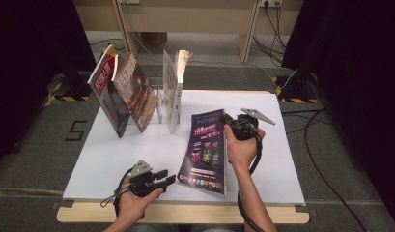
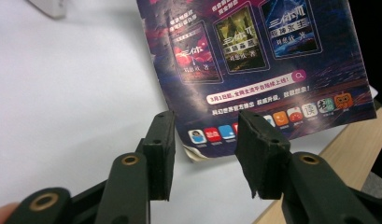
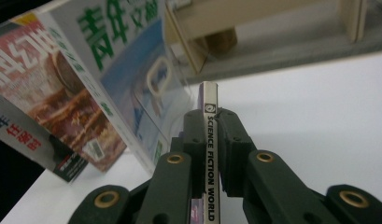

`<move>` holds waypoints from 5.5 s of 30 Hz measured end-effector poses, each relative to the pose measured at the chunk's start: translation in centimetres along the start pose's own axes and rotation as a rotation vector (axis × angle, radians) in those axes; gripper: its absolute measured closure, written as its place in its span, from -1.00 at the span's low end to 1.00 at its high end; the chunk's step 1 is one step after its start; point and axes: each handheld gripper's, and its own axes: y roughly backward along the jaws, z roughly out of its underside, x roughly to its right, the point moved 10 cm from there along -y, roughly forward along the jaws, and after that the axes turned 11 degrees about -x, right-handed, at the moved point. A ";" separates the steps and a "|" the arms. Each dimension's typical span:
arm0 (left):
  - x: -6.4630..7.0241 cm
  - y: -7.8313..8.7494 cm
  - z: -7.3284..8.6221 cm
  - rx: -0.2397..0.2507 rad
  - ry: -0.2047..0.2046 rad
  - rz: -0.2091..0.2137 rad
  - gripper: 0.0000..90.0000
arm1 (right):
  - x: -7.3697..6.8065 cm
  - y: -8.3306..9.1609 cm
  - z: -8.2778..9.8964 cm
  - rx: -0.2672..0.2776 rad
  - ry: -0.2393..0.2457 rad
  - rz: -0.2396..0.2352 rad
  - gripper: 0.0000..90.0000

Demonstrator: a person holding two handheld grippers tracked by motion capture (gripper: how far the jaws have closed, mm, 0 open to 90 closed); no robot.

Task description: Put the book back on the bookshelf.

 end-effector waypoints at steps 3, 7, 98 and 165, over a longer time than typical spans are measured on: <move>0.0 0.5 -0.4 0.020 -0.008 -0.008 0.23 | -1.6 0.7 -0.8 0.051 0.026 0.000 0.86; 0.0 1.3 -1.2 0.054 -0.016 -0.016 0.21 | -3.4 1.7 -1.8 0.120 0.052 0.018 0.86; 5.5 -0.3 -11.9 0.230 -0.214 -0.098 0.05 | -12.3 1.7 -5.3 0.368 0.151 0.067 0.86; 4.6 0.9 -14.0 0.283 -0.178 -0.230 0.53 | -13.8 1.9 -4.2 0.305 0.158 0.021 0.85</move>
